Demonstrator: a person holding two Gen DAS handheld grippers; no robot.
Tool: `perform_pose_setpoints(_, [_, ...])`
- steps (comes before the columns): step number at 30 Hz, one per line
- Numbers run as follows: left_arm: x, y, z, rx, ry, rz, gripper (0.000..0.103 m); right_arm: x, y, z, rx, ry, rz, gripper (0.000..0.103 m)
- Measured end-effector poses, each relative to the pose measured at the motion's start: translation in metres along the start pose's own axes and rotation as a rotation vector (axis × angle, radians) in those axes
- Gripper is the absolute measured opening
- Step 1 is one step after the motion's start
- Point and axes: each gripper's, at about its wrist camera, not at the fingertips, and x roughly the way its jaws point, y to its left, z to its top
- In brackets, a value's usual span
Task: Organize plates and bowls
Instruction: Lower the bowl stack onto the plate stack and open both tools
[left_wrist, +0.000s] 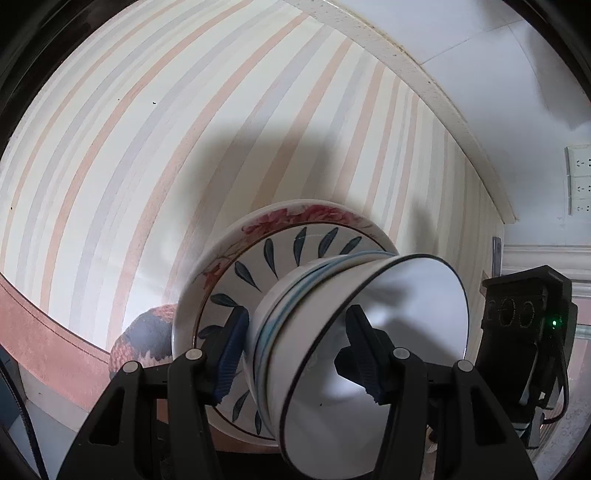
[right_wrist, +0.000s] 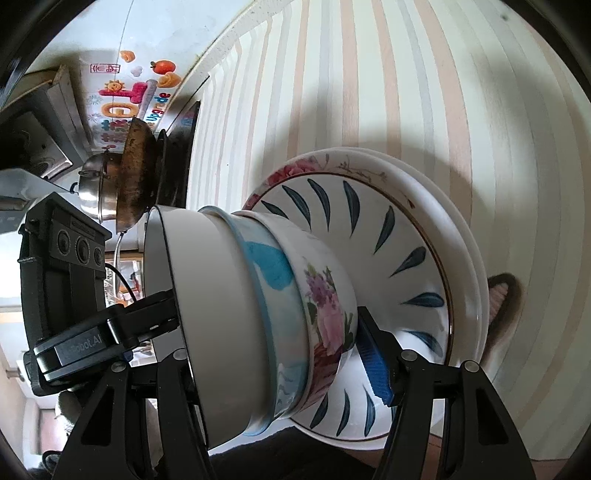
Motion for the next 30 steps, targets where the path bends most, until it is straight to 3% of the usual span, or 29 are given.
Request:
perform_pose_setpoints(20, [-0.01,-0.007,0.002,0.056,-0.043,0.041,0.051,-0.016,0.005,0.003,0.022,-0.035,-0.075,0.066])
perform_pose_setpoints(26, [-0.035,-0.016,-0.013,0.141,-0.103,0.133,0.051,-0.047,0.021,-0.003,-0.004,-0.111,-0.141,0.073])
perform_pose_setpoints(30, [-0.065,-0.016,-0.029,0.202,-0.163,0.181,0.053,-0.072,0.049,-0.023,-0.038,-0.194,-0.218,0.087])
